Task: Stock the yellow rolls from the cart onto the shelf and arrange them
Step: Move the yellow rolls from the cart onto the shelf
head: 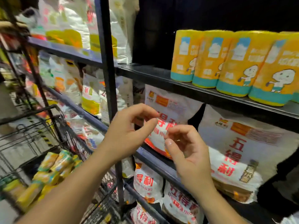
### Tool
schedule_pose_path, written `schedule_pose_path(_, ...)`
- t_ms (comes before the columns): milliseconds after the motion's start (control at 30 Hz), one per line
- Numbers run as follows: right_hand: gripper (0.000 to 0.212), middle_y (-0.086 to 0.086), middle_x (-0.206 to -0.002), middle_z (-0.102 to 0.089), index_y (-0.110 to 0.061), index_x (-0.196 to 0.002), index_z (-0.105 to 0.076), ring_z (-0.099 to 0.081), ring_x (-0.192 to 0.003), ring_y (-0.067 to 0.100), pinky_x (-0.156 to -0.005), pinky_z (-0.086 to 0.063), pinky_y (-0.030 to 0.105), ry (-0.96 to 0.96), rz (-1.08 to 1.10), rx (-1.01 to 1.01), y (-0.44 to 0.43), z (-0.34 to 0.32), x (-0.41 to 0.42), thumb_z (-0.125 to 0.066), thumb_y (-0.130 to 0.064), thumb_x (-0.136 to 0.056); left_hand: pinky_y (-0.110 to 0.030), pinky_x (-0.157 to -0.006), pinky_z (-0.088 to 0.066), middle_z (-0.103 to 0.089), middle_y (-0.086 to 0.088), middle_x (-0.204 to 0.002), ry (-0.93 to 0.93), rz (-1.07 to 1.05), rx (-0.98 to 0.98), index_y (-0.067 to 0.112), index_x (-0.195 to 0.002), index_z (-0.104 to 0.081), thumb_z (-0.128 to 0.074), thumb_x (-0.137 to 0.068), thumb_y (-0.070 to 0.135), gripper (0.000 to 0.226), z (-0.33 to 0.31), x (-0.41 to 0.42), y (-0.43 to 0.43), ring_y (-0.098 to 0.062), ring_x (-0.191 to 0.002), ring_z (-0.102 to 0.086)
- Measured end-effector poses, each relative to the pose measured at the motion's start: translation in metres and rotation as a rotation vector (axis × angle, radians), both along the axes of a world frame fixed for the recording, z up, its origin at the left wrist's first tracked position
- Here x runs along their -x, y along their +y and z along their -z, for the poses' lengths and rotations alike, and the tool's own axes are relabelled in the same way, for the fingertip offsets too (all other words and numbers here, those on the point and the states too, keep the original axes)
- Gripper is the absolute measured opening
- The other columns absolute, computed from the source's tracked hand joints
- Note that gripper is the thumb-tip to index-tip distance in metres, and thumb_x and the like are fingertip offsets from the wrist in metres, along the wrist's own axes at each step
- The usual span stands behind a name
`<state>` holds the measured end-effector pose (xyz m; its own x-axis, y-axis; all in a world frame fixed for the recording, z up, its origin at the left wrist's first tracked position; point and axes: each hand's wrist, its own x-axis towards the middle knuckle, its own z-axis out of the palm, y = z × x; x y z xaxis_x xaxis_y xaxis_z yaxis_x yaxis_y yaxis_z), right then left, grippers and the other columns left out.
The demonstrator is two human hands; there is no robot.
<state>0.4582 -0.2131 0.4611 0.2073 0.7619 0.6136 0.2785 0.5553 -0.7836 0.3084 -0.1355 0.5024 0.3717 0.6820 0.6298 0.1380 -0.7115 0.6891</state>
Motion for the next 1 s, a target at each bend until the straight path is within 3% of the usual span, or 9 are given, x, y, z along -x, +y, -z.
schedule_pose_path(133, 0.011, -0.006, -0.087, -0.064, -0.021, -0.095, -0.063, -0.062, -0.08, 0.013, -0.073, -0.051, 0.024, 0.027, -0.081, 0.116, 0.042, 0.031, 0.065, -0.064, -0.017, -0.085, -0.023, -0.071, -0.051, -0.069, 0.012, -0.084, 0.007, -0.096, 0.116, 0.027, -0.087, -0.071, -0.064, -0.085, 0.021, 0.009, 0.041, 0.067, 0.028, -0.007, -0.08, -0.065)
schedule_pose_path(267, 0.01, -0.006, -0.085, -0.064, -0.031, -0.091, -0.064, -0.061, -0.08, 0.015, -0.073, -0.05, 0.026, 0.031, -0.149, 0.245, 0.08, 0.069, 0.126, -0.066, -0.033, -0.082, -0.019, -0.069, -0.049, -0.069, 0.013, -0.082, 0.027, -0.189, 0.241, 0.032, -0.082, -0.069, -0.063, -0.083, 0.022, 0.011, 0.084, 0.132, 0.053, -0.004, -0.078, -0.064)
schedule_pose_path(367, 0.008, 0.0, -0.084, -0.064, -0.029, -0.09, -0.065, -0.061, -0.078, 0.021, -0.07, -0.049, 0.025, 0.039, -0.196, 0.345, 0.104, 0.099, 0.165, -0.066, -0.025, -0.083, -0.012, -0.064, -0.046, -0.069, 0.01, -0.075, 0.008, -0.275, 0.357, 0.026, -0.08, -0.069, -0.063, -0.081, 0.021, 0.008, 0.118, 0.175, 0.066, 0.002, -0.075, -0.063)
schedule_pose_path(533, 0.014, -0.009, -0.074, -0.061, -0.022, -0.093, -0.065, -0.054, -0.068, 0.008, -0.066, -0.045, 0.018, 0.024, -0.305, 0.518, 0.135, 0.144, 0.215, -0.067, -0.008, -0.091, -0.008, -0.065, -0.042, -0.065, 0.012, -0.079, 0.052, -0.427, 0.54, 0.021, -0.085, -0.072, -0.068, -0.09, 0.011, 0.011, 0.175, 0.244, 0.074, 0.004, -0.075, -0.057)
schedule_pose_path(700, 0.013, 0.007, -0.075, -0.055, -0.015, -0.096, -0.065, -0.048, -0.065, 0.011, -0.062, -0.042, 0.017, -0.017, -0.386, 0.668, 0.164, 0.186, 0.251, -0.064, -0.002, -0.092, -0.016, -0.066, -0.048, -0.068, 0.002, -0.082, 0.036, -0.564, 0.745, 0.015, -0.089, -0.072, -0.065, -0.091, 0.012, 0.009, 0.231, 0.296, 0.076, -0.002, -0.074, -0.06)
schedule_pose_path(867, 0.014, 0.006, -0.079, -0.058, -0.01, -0.098, -0.063, -0.051, -0.063, 0.004, -0.06, -0.044, 0.009, -0.075, -0.47, 0.8, 0.199, 0.226, 0.278, -0.059, 0.003, -0.092, -0.009, -0.056, -0.039, -0.061, 0.003, -0.077, -0.028, -0.726, 0.952, 0.01, -0.09, -0.068, -0.065, -0.09, 0.01, 0.003, 0.286, 0.324, 0.082, -0.006, -0.066, -0.052)
schedule_pose_path(1000, 0.018, 0.004, -0.077, -0.05, -0.011, -0.095, -0.059, -0.046, -0.057, -0.001, -0.057, -0.041, 0.01, -0.115, -0.515, 0.927, 0.238, 0.277, 0.301, -0.057, 0.007, -0.093, -0.02, -0.058, -0.042, -0.056, 0.006, -0.075, -0.008, -0.807, 1.111, 0.011, -0.098, -0.062, -0.066, -0.09, 0.015, 0.01, 0.327, 0.339, 0.098, -0.008, -0.06, -0.049)
